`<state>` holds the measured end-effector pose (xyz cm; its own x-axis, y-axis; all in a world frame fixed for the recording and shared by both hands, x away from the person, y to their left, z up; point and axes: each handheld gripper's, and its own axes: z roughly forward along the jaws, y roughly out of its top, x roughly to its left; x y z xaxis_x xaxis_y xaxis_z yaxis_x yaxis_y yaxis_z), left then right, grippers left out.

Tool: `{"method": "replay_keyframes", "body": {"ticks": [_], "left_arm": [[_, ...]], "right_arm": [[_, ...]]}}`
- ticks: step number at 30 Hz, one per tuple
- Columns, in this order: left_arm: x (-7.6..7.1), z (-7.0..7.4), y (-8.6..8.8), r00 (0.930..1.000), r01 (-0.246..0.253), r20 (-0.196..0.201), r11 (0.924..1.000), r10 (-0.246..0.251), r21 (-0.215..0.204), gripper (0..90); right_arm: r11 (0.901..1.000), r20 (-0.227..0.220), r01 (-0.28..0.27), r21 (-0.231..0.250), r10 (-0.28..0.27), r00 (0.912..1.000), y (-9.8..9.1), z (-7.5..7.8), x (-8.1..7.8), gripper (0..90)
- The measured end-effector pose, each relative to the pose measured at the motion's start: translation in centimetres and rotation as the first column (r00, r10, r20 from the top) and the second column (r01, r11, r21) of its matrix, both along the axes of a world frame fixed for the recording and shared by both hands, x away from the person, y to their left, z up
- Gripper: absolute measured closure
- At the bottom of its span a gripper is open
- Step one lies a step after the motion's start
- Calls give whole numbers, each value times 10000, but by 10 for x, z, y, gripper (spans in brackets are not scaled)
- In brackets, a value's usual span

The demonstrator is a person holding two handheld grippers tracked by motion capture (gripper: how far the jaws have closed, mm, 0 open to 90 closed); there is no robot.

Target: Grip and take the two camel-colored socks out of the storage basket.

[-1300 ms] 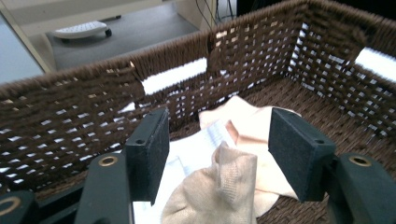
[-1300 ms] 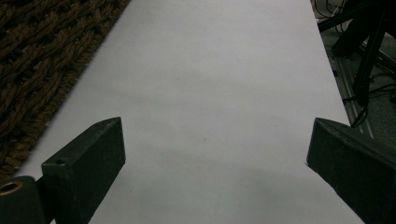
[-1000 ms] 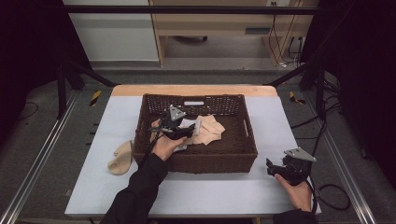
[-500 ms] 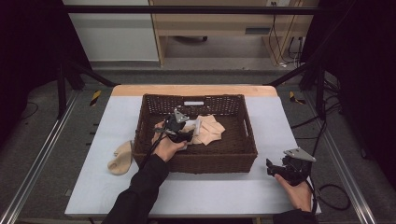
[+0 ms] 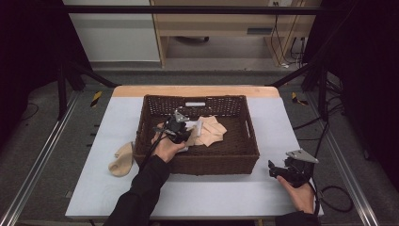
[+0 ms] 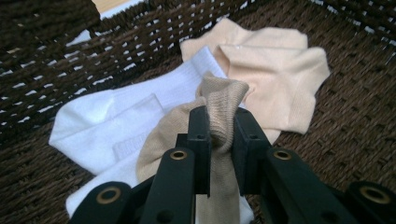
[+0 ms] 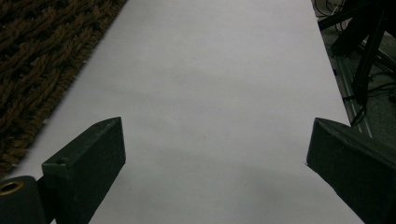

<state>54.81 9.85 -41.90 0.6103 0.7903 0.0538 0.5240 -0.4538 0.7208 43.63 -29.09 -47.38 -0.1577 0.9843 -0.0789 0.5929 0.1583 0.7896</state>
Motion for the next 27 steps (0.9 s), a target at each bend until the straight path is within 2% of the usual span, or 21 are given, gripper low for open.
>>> {"method": "replay_keyframes", "body": {"ticks": [3,7,9,10,12,13,14,15,17,18,19,20,22,23,24,27], "left_arm": [[-2,6,4,9990,-14,446,9976,45,-691,794],[-5,12,6,9955,128,950,9938,-23,-1105,798],[-9,18,7,9894,230,1450,9890,-15,-1462,798],[-9,18,7,9894,230,1450,9890,-15,-1462,798],[-12,25,9,9816,276,1907,9816,91,-1888,799],[-13,28,9,9796,285,2003,9786,132,-2040,798],[-13,28,9,9796,285,2003,9786,132,-2040,798],[-16,33,10,9742,309,2246,9740,209,-2245,799],[-18,38,11,9692,344,2446,9681,282,-2480,798],[-19,41,12,9657,408,2583,9664,271,-2539,798],[-19,41,12,9657,408,2583,9664,271,-2539,799],[-21,47,14,9591,459,2813,9627,322,-2667,798],[-23,53,17,9577,397,2843,9574,452,-2862,798],[-23,53,17,9577,397,2843,9574,452,-2862,798],[-24,60,20,9493,428,3096,9537,541,-2976,798],[-26,66,24,9451,470,3211,9474,604,-3167,798]], "right_arm": [[10000,1,3,-24,-3,10000,0,0,0,48],[10000,13,2,-50,-2,10000,0,0,0,48],[10000,4,13,-33,-13,10000,0,0,0,48],[10000,7,12,-34,-12,10000,0,0,1,48],[10000,22,3,-44,-3,10000,-1,0,1,48],[10000,25,1,-46,-1,10000,-1,0,1,48],[10000,23,1,-48,-1,10000,-1,0,1,48],[10000,20,3,-38,-3,10000,-1,0,0,48],[10000,14,9,-28,-9,10000,0,0,0,48],[10000,38,11,-40,-11,10000,0,0,0,48],[10000,47,5,-40,-5,10000,-1,0,0,48],[10000,40,6,-37,-5,10000,-1,0,0,48],[10000,40,4,-49,-3,10000,-1,0,0,48],[10000,40,4,-49,-3,10000,-1,0,0,48],[10000,32,12,-53,-11,10000,-1,0,0,48],[10000,43,5,-53,-5,10000,-1,0,0,48]]}}
